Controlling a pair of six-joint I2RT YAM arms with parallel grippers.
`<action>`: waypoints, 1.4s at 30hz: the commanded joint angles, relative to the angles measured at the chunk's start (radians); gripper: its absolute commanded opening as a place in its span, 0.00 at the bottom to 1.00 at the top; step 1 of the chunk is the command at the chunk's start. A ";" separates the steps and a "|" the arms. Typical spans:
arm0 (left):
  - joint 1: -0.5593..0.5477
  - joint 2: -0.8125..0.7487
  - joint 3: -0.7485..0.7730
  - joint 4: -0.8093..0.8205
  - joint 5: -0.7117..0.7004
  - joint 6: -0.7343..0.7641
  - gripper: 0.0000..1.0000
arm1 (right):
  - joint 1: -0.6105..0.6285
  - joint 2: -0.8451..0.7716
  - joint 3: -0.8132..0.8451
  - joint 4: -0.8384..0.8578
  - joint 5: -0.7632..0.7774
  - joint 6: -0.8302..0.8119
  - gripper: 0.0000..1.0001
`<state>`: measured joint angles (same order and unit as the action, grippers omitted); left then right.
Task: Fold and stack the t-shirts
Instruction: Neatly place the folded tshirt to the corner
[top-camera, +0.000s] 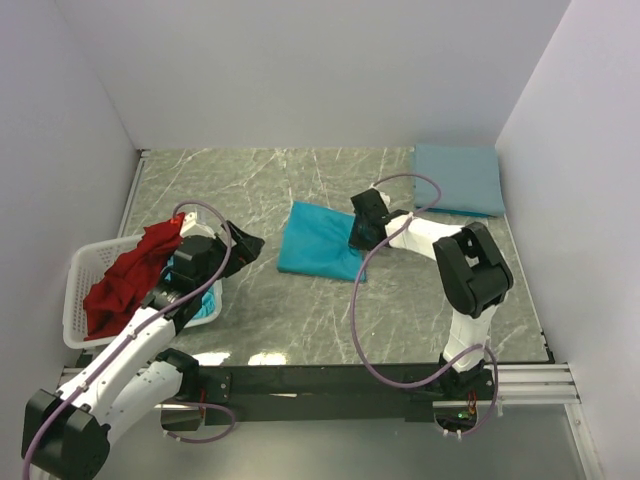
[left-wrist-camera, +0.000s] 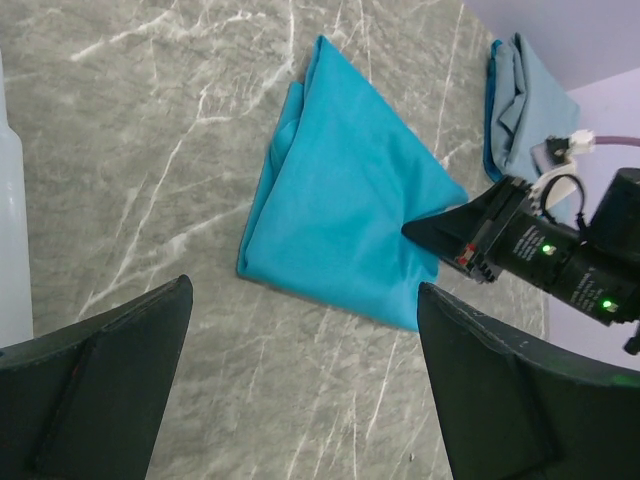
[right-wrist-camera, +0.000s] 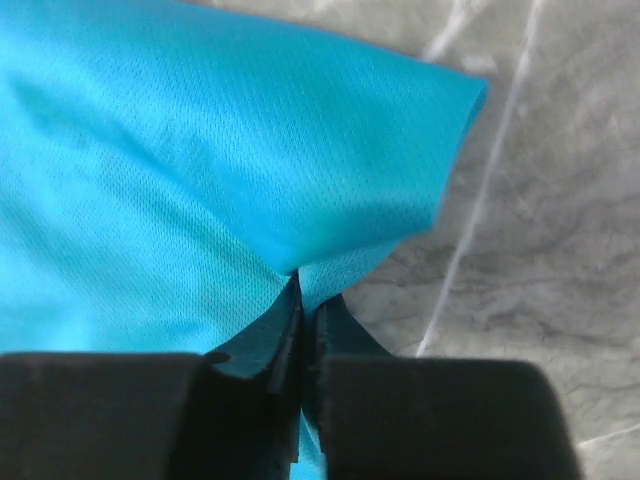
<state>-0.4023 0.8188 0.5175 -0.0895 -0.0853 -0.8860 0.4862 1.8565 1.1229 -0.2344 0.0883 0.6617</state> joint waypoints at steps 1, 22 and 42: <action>0.000 0.020 0.030 0.017 0.024 0.009 0.99 | 0.011 0.029 0.066 0.000 0.051 -0.075 0.01; 0.000 -0.021 0.081 -0.038 -0.010 0.048 0.99 | -0.124 0.017 0.417 -0.051 0.472 -0.821 0.00; 0.002 -0.139 0.068 -0.035 -0.201 0.061 0.99 | -0.278 0.210 0.810 0.001 0.530 -1.007 0.00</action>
<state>-0.4023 0.6968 0.5564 -0.1429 -0.2211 -0.8505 0.2230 2.0789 1.8347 -0.2543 0.6041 -0.3489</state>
